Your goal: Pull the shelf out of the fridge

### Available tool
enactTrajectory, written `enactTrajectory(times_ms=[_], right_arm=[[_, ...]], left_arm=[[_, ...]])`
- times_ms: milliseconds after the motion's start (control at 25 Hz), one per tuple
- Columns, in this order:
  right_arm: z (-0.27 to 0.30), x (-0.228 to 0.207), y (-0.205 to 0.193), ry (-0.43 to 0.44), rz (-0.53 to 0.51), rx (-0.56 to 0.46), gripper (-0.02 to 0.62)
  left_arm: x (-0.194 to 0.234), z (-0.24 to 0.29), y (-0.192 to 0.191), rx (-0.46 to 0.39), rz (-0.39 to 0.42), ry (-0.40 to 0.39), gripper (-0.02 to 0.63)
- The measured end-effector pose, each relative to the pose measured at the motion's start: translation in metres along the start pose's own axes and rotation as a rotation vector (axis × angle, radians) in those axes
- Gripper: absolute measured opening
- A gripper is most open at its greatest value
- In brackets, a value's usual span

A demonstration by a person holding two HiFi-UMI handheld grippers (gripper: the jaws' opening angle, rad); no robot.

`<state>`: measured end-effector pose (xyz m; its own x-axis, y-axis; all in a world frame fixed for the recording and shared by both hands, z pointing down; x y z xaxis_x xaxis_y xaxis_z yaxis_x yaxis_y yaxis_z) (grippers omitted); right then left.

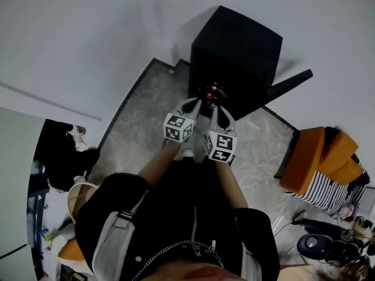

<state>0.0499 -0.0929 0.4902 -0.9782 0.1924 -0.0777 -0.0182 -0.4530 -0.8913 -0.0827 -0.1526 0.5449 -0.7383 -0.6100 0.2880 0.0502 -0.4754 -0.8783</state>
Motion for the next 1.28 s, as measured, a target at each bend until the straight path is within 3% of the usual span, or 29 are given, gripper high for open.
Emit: enactTrajectory(times_ms=[640, 1280], right_arm=[[0.017, -0.018, 0.007, -0.037, -0.014, 0.013, 0.002], [0.056, -0.053, 0.022, 0.008, -0.098, 0.082, 0.002]], left_arm=[[0.022, 0.042, 0.016, 0.006, -0.004, 0.014, 0.011], [0.052, 0.110, 0.025, -0.064, -0.152, 0.087, 0.018]])
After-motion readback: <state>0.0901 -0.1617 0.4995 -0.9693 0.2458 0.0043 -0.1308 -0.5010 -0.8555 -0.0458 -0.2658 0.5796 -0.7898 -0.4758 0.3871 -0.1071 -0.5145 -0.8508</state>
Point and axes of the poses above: the fingertips, and each gripper's own axes: z forward along the fingers, x to its left, y out of its top, the point moved 8 cm from there along -z, backward along the fingers, and after that the axes turned 11 degrees about x, right-handed, at the moved point
